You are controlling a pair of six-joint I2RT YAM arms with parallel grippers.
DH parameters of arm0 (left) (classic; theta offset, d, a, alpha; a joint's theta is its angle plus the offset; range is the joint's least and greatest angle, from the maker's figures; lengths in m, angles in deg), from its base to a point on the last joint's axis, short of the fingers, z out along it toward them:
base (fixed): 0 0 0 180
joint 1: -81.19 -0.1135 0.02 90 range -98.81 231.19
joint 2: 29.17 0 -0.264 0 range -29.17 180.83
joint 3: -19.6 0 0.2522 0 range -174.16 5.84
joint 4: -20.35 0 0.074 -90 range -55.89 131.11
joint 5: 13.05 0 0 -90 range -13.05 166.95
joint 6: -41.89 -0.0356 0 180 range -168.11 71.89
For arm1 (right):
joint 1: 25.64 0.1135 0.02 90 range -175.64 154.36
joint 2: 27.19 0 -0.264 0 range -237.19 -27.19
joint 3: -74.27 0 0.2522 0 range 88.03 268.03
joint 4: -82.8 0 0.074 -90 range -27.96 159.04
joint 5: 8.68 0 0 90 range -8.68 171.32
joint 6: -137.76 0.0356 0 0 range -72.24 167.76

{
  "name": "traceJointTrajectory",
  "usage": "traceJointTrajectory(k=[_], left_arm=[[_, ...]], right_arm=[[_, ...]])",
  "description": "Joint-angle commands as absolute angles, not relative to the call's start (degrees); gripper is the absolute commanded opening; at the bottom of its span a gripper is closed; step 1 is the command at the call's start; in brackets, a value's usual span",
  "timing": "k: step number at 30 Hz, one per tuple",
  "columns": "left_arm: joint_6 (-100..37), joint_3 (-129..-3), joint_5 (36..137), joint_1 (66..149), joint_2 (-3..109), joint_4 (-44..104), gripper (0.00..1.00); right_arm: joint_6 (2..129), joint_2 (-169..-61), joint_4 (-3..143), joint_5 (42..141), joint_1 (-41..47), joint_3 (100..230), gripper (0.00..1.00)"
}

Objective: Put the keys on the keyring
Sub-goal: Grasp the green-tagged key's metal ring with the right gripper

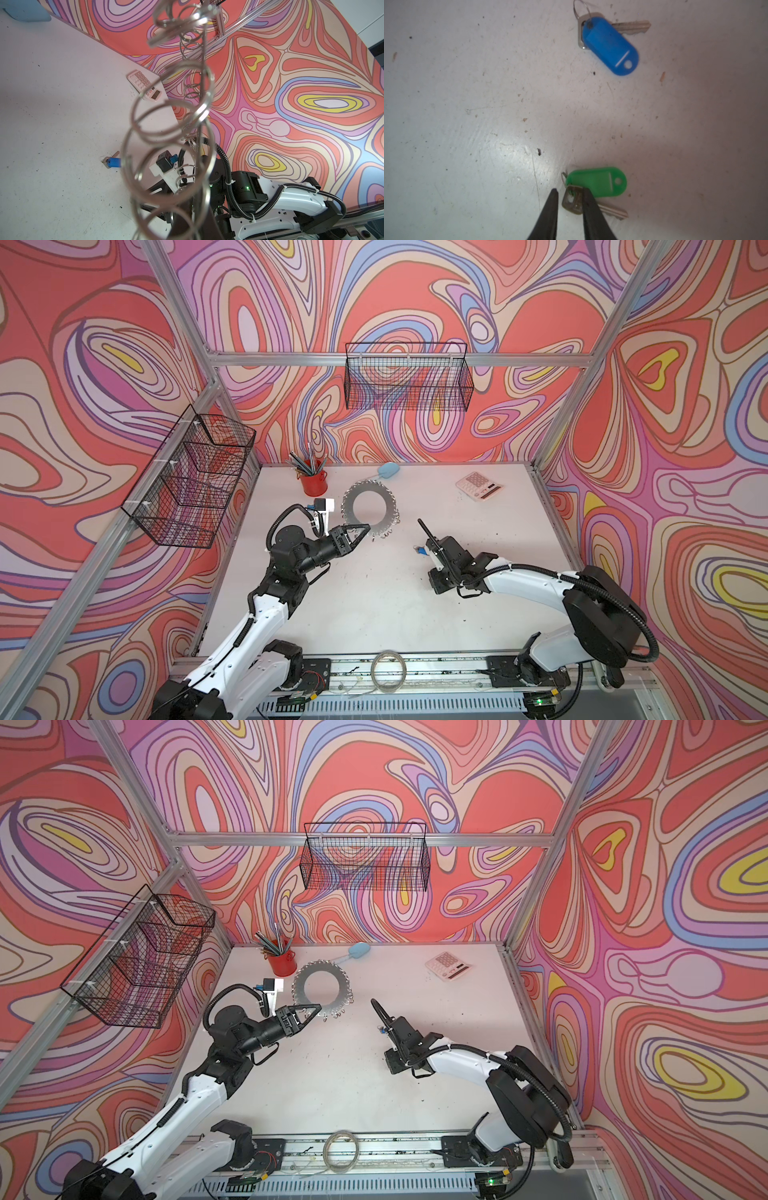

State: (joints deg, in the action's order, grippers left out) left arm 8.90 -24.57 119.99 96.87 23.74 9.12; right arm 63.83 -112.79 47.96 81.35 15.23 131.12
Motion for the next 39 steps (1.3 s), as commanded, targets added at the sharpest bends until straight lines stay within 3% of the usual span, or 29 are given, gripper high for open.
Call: traceJointTrajectory(k=[1,39], left_arm=[[7.9,-24.3,120.3,96.5,22.7,8.1,0.00],[7.3,-24.3,119.9,96.2,21.5,9.6,0.00]], right_arm=[[62.9,-112.3,47.4,81.6,15.5,132.1,0.23],[64.0,-115.0,47.6,81.3,15.5,131.9,0.12]])
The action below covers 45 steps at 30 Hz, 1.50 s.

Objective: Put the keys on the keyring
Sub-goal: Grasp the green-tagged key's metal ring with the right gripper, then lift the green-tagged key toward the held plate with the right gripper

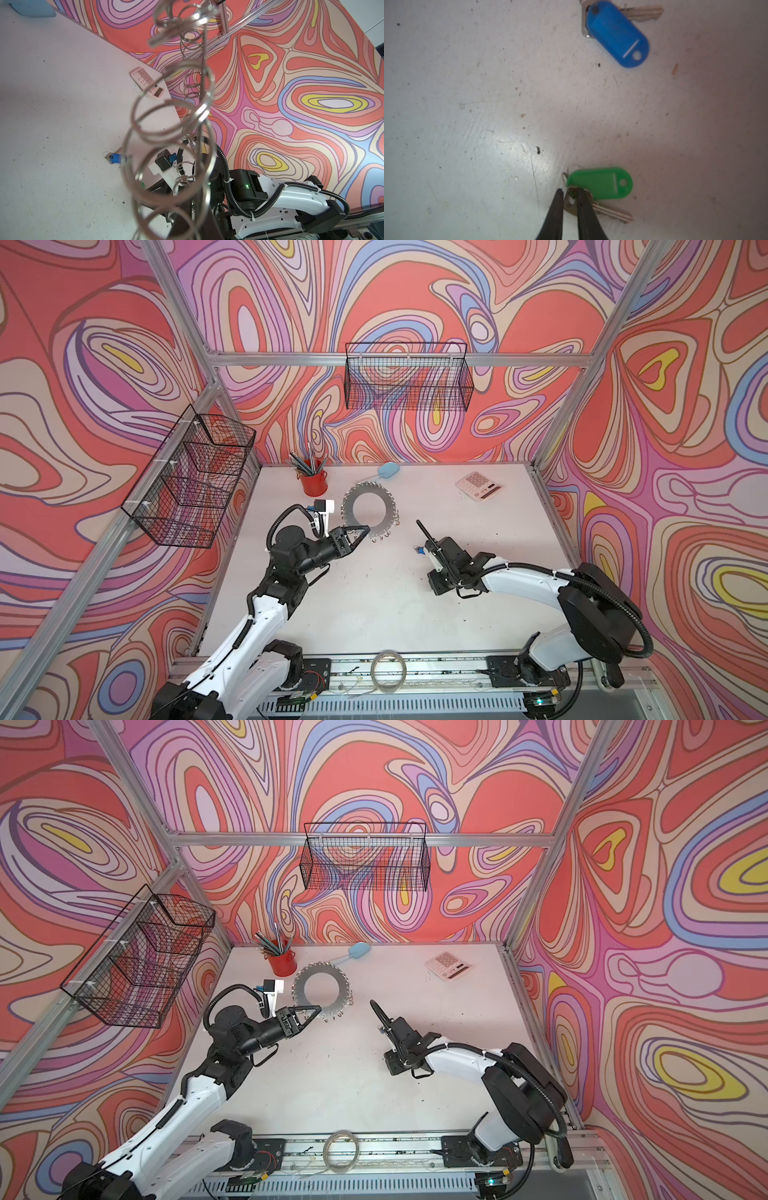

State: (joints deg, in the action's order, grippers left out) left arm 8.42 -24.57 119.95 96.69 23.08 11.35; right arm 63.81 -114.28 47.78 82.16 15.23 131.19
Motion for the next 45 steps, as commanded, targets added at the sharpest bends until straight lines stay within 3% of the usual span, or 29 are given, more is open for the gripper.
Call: traceJointTrajectory(k=[1,8,22,27,35,41,45], left_arm=[[7.2,-24.3,119.9,96.2,21.3,9.7,0.00],[7.2,-24.3,120.0,96.1,20.9,10.1,0.00],[7.8,-24.3,119.6,96.0,20.9,10.4,0.00],[8.0,-26.0,118.4,96.0,20.8,13.4,0.00],[4.9,-34.3,110.5,96.9,21.4,27.4,0.00],[-0.2,-43.4,102.3,102.8,26.1,32.7,0.00],[-1.4,-45.4,98.0,106.5,28.1,28.7,0.00]], right_arm=[[64.0,-115.1,47.6,81.1,15.5,132.0,0.12],[64.1,-115.2,47.7,80.7,15.5,131.8,0.14],[63.7,-114.5,48.6,81.2,15.5,131.2,0.00],[63.2,-110.2,50.0,81.1,15.5,130.2,0.00],[60.3,-96.0,48.0,85.8,16.3,133.8,0.00],[58.0,-93.0,45.7,93.2,18.2,143.3,0.00],[58.2,-93.2,46.4,95.7,20.6,150.0,0.00]])
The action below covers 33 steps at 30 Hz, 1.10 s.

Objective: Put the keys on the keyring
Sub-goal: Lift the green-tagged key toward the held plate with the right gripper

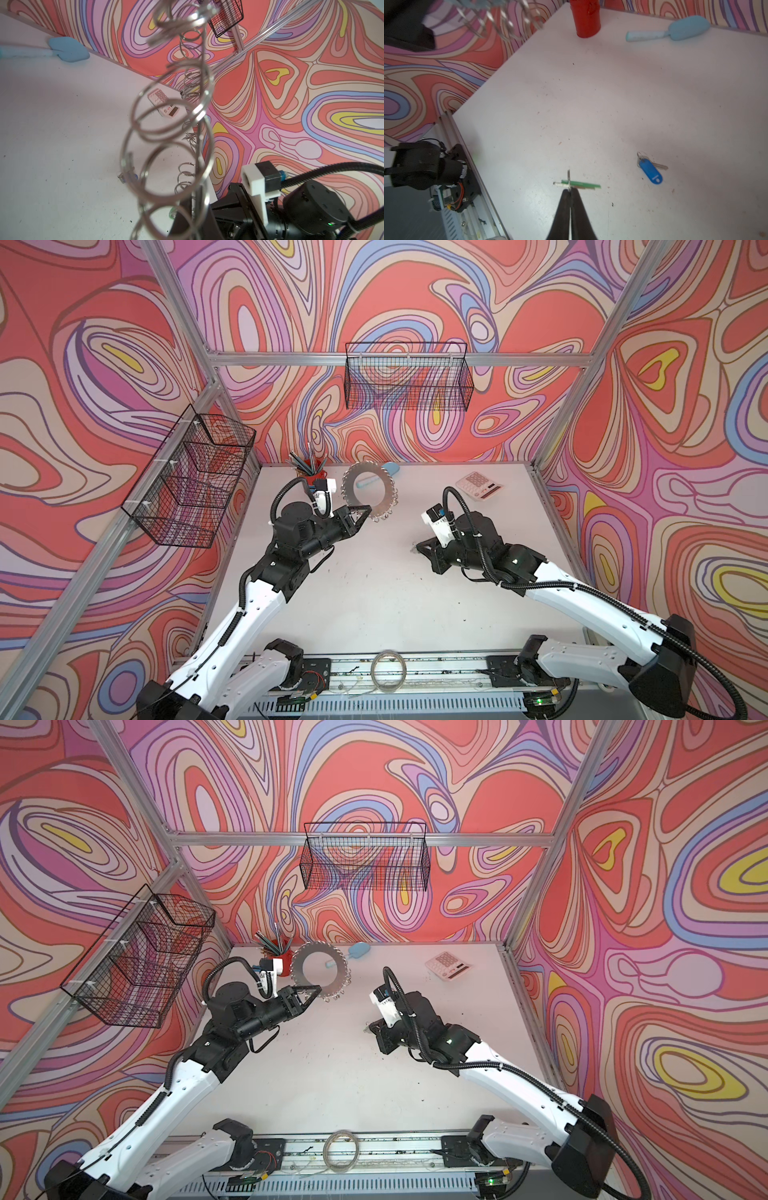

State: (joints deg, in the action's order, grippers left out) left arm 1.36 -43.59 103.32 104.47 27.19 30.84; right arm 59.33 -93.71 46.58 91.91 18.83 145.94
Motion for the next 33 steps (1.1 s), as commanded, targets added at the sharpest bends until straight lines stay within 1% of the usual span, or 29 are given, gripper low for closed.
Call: traceJointTrajectory(k=[1,8,13,20,33], left_arm=[[-1.0,-45.4,97.5,106.9,28.4,27.1,0.00],[-1.2,-45.4,95.6,109.3,29.5,19.0,0.00],[-3.1,-46.2,95.6,110.8,29.3,18.7,0.00],[-5.0,-46.1,95.3,112.1,27.8,19.3,0.00],[-5.7,-45.1,96.3,112.5,26.7,19.2,0.00]], right_arm=[[58.2,-93.3,46.5,95.6,21.2,151.2,0.00],[59.5,-95.2,49.3,92.8,25.5,155.7,0.00],[60.9,-96.9,53.6,91.5,25.7,154.9,0.00],[62.7,-98.0,58.9,85.8,25.6,154.5,0.00],[63.0,-100.2,58.2,83.2,25.6,156.0,0.00]])
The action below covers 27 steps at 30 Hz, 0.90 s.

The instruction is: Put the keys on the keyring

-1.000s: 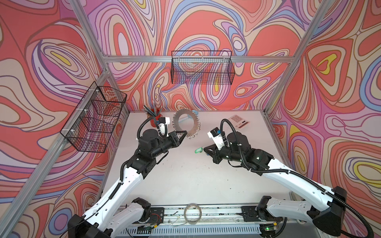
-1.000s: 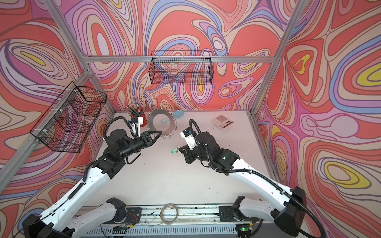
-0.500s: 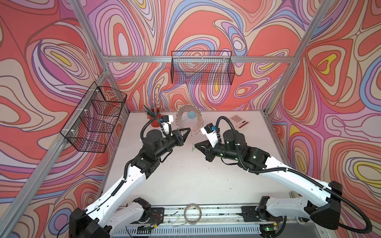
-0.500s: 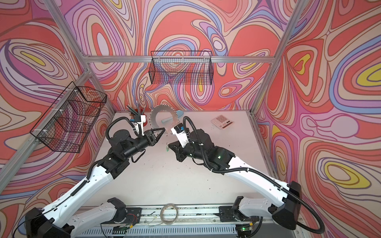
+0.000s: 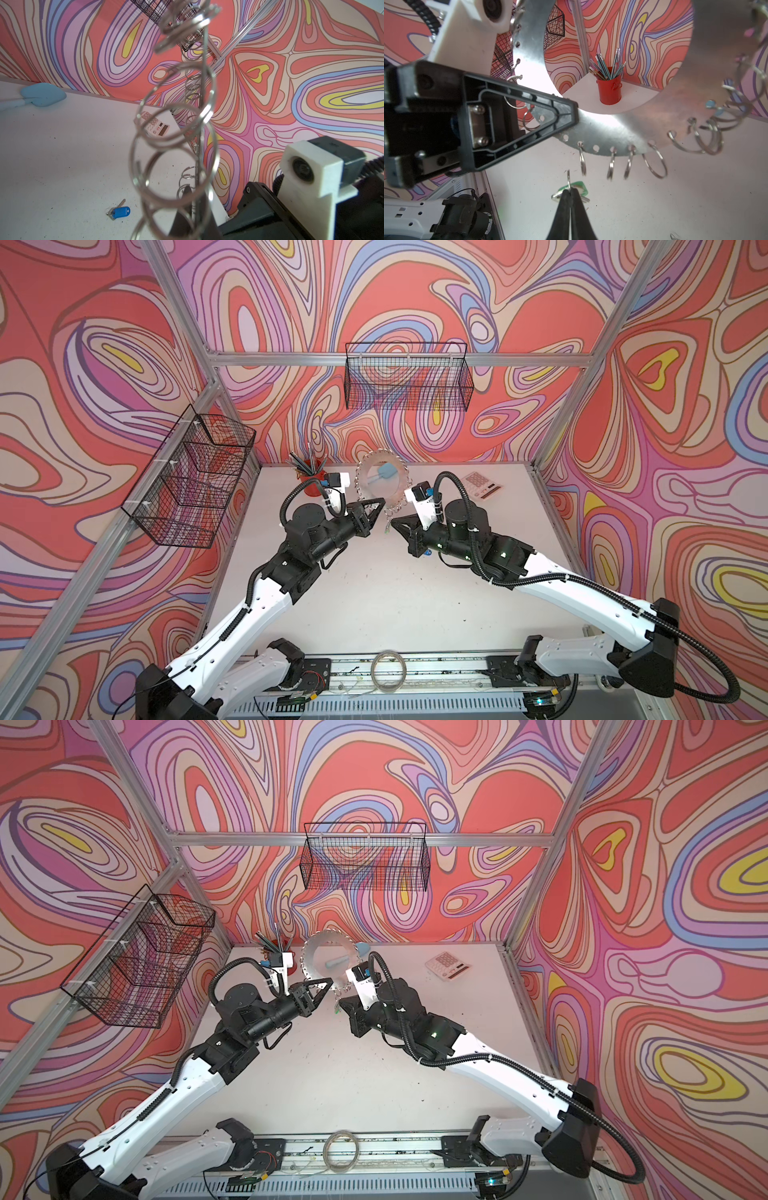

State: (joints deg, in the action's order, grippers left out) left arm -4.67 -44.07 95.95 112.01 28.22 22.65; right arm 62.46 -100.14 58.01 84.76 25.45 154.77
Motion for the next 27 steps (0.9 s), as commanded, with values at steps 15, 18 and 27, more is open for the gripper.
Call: traceJointTrajectory(k=[15,18,27], left_arm=[[-5.9,-44.0,96.7,112.5,25.7,18.8,0.00],[-5.9,-44.0,96.7,112.5,25.7,18.9,0.00],[-5.8,-43.8,96.7,112.5,25.6,18.6,0.00]], right_arm=[[62.6,-99.9,57.8,82.4,25.7,157.1,0.00],[62.3,-99.9,58.0,83.4,25.7,157.4,0.00],[62.3,-99.9,57.6,83.6,25.7,157.6,0.00]])
